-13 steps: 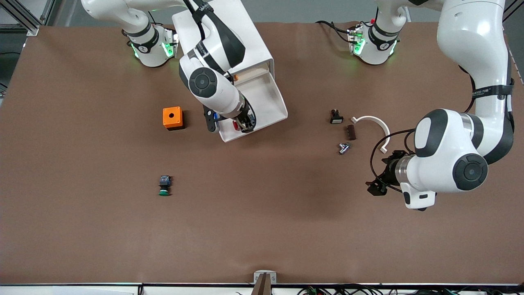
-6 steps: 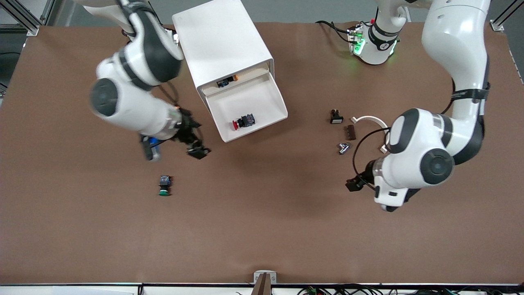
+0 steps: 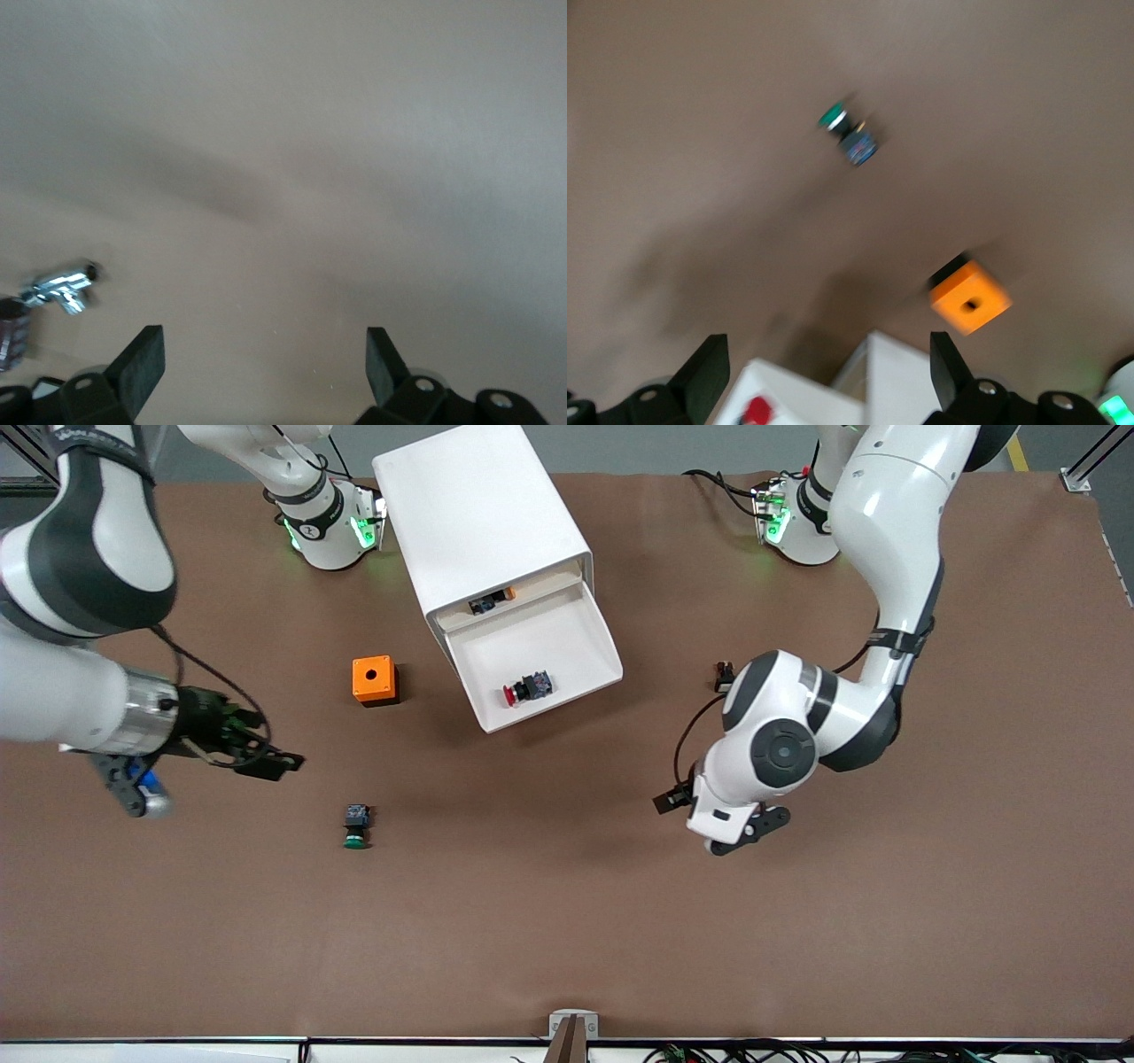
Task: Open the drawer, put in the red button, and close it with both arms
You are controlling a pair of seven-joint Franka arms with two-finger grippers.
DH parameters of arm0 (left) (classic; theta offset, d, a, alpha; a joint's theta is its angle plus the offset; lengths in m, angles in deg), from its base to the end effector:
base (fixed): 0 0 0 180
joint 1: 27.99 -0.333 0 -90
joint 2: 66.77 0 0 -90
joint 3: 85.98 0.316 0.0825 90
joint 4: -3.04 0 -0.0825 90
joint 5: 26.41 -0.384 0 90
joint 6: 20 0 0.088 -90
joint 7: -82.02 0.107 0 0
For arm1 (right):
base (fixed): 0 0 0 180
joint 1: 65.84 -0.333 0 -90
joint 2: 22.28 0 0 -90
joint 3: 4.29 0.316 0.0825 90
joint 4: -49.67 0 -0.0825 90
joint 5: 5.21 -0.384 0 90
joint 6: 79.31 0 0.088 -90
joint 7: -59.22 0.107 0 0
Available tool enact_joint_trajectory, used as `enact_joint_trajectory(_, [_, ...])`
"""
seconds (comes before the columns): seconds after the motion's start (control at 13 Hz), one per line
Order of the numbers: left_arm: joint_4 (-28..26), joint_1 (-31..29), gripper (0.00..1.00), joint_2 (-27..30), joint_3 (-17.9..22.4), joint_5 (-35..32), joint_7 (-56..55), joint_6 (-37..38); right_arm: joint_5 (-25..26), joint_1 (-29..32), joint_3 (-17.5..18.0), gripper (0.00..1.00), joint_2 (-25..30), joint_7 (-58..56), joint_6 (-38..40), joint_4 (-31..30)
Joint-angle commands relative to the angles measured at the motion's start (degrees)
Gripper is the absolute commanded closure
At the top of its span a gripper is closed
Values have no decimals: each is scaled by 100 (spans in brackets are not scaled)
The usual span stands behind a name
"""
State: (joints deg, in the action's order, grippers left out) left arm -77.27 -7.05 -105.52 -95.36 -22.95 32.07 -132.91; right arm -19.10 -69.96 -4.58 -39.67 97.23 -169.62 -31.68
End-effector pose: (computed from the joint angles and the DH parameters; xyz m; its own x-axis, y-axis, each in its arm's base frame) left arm 0.6256 -0.3445 0.3029 0.9062 0.3804 -0.1846 0.3905 -0.9204 0.0205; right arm 0.6339 0.0685 0.5174 0.7954 -0.5471 -0.2608 -0.5852 -0.8052 -0.0954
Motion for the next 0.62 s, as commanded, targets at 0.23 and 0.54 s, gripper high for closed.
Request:
enact_joint_trajectory(0.23, [-28, 744, 0, -54, -169, 452, -250, -109, 552, 70, -1043, 0, 736, -3533, 128, -214])
enact_joint_trajectory(0.54, [-54, 1429, 0, -80, -169, 462, -813, -74, 1089, 148, -737, 0, 1474, -3651, -47, -846])
